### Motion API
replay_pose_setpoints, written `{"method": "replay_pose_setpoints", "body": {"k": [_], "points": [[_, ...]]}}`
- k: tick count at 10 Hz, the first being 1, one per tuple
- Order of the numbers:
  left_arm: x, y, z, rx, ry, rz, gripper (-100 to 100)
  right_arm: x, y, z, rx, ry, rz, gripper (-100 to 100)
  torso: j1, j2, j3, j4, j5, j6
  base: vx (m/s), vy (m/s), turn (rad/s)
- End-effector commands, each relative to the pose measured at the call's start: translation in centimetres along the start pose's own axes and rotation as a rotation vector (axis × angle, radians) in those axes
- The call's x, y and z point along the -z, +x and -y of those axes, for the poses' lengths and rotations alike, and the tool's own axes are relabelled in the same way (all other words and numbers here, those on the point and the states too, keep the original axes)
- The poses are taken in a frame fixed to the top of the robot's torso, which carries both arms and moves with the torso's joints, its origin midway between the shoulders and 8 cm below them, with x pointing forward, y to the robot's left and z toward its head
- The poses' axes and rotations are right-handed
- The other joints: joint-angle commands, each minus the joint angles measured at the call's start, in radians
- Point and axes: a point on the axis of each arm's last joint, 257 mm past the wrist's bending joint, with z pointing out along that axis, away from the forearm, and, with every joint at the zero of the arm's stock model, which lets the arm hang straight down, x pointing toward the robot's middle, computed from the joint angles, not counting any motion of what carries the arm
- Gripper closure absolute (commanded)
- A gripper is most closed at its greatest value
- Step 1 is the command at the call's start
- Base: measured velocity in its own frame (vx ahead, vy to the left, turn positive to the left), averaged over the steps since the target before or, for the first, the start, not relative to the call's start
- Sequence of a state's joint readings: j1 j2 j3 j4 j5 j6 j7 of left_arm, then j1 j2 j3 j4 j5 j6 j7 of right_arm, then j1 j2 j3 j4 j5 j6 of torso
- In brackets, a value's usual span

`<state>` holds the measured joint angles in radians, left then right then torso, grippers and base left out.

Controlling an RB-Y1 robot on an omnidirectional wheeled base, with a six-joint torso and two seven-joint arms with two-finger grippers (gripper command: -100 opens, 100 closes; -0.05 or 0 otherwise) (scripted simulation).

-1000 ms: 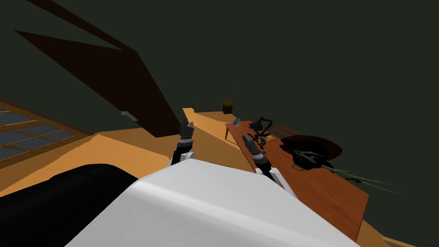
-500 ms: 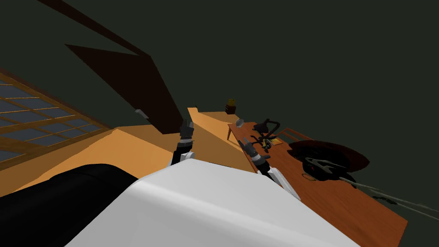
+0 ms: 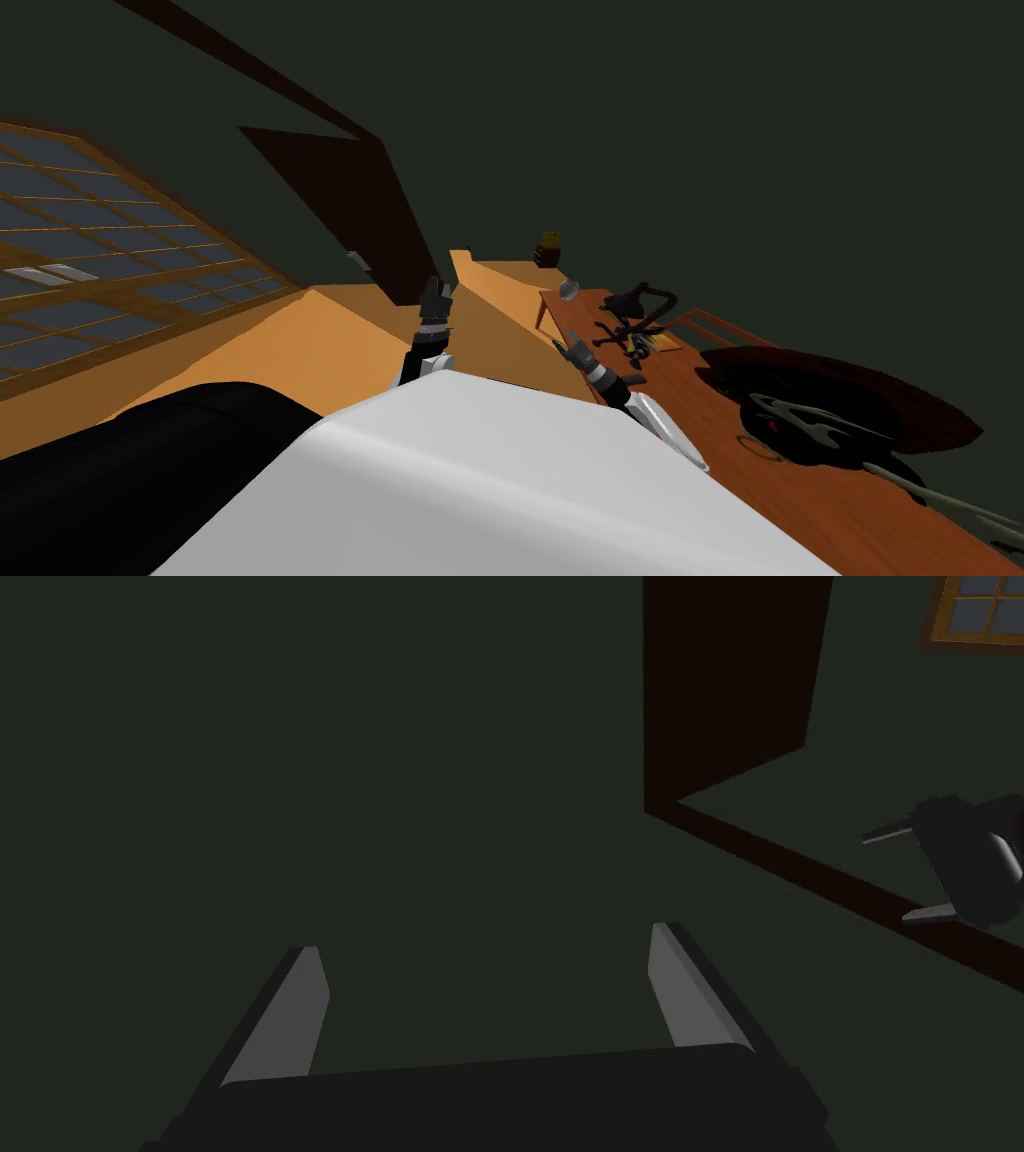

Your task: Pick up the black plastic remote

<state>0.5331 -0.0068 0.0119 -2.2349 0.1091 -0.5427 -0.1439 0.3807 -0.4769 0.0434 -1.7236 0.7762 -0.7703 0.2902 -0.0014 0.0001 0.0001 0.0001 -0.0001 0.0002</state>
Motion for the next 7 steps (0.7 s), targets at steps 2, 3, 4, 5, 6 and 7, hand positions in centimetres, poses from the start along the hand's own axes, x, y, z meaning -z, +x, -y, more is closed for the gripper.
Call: {"method": "replay_pose_setpoints", "body": {"k": [2, 3, 4, 5, 6, 7], "points": [[0.0, 0.0, 0.0, 0.0, 0.0, 0.0, 0, 1.4, 3.7, 0.9, 0.109, -0.016, -0.121, -100, 0.0, 0.0, 0.0, 0.0, 0.0, 0.001, 0.004, -0.011, 0.155], [0.0, 0.0, 0.0, 0.0, 0.0, 0.0, 0, 2.1, 5.3, 1.3, 0.112, -0.007, -0.162, -100, 0.0, 0.0, 0.0, 0.0, 0.0, 0.0, 0.006, -0.016, 0.11], [0.0, 0.0, 0.0, 0.0, 0.0, 0.0, 0, 3.6, 7.5, 2.4, 0.159, -0.01, -0.232, -100, -0.001, 0.0, 0.0, 0.0, 0.0, 0.001, 0.006, -0.017, 0.172], [0.0, 0.0, 0.0, 0.0, 0.0, 0.0, 0, 3.8, 8.2, 2.3, 0.175, -0.016, -0.254, -100, -0.001, 0.0, 0.0, 0.0, 0.0, 0.0, 0.005, -0.018, 0.105], [0.0, 0.0, 0.0, 0.0, 0.0, 0.0, 0, 5.5, 10.2, 3.4, 0.219, -0.02, -0.324, -100, -0.001, 0.0, 0.0, 0.0, 0.0, 0.001, 0.004, -0.018, 0.202], [0.0, 0.0, 0.0, 0.0, 0.0, 0.0, 0, 5.8, 10.9, 3.4, 0.236, -0.027, -0.348, -100, -0.001, 0.0, 0.0, 0.0, 0.0, 0.0, 0.003, -0.022, 0.104]]}}
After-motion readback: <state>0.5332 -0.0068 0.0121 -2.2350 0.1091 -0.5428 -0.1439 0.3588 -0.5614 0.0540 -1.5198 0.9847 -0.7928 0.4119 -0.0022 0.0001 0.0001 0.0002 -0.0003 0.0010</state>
